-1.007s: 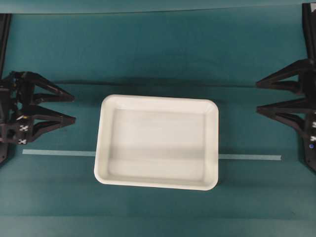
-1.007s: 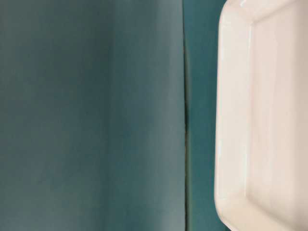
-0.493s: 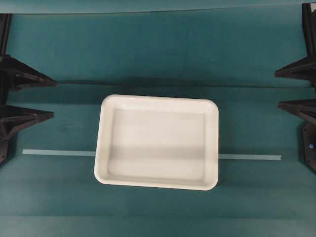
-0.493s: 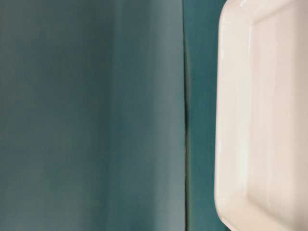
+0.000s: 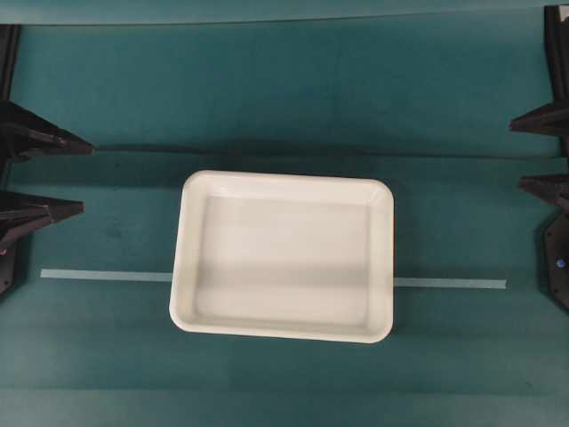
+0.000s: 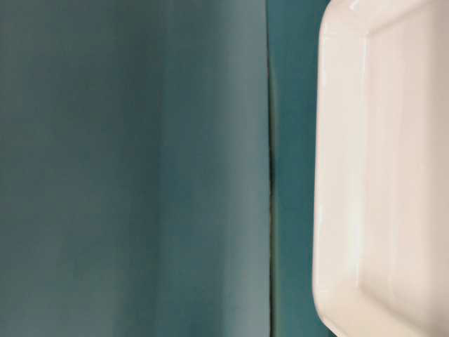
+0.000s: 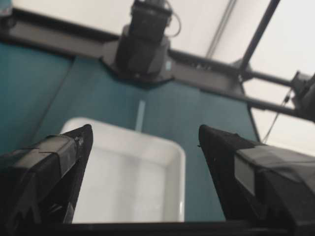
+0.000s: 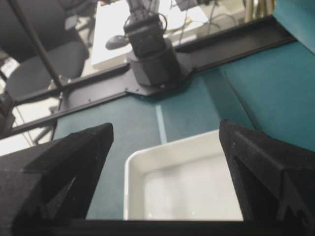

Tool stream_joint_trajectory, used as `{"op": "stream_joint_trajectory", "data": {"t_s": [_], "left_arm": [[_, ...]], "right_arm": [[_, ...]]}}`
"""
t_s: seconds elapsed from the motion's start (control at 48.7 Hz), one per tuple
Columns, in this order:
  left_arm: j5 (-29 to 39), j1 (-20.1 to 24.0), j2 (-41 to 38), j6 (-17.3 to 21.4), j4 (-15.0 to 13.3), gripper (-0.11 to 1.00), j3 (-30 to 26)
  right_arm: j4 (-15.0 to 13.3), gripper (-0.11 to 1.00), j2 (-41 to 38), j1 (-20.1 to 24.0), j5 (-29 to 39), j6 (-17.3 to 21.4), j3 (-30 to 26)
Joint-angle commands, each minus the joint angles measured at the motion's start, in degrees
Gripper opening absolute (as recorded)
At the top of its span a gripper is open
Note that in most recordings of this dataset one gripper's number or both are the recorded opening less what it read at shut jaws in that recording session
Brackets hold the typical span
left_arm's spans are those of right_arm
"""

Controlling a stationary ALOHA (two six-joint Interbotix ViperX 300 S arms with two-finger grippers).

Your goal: Lift the white case with both hands.

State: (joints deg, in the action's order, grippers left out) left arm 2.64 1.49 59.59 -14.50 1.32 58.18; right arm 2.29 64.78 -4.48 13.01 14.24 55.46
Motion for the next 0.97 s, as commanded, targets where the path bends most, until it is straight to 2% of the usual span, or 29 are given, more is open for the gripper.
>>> {"op": "stream_joint_trajectory", "data": {"t_s": [0.0, 0.247, 0.945], "left_arm": [[-1.76, 0.0, -1.23, 0.18, 0.26, 0.92, -1.41], [-3.96, 0.0, -1.41, 0.18, 0.18, 0.92, -1.41], [-3.96, 0.0, -1.41, 0.18, 0.26, 0.92, -1.32]], "right_arm": [[-0.18, 0.92, -0.79, -0.09, -0.62, -0.18, -1.05], [-0.18, 0.92, -0.7, -0.09, -0.7, -0.09, -1.05], [-0.18, 0.92, -0.79, -0.09, -0.35, 0.09, -1.05]]}}
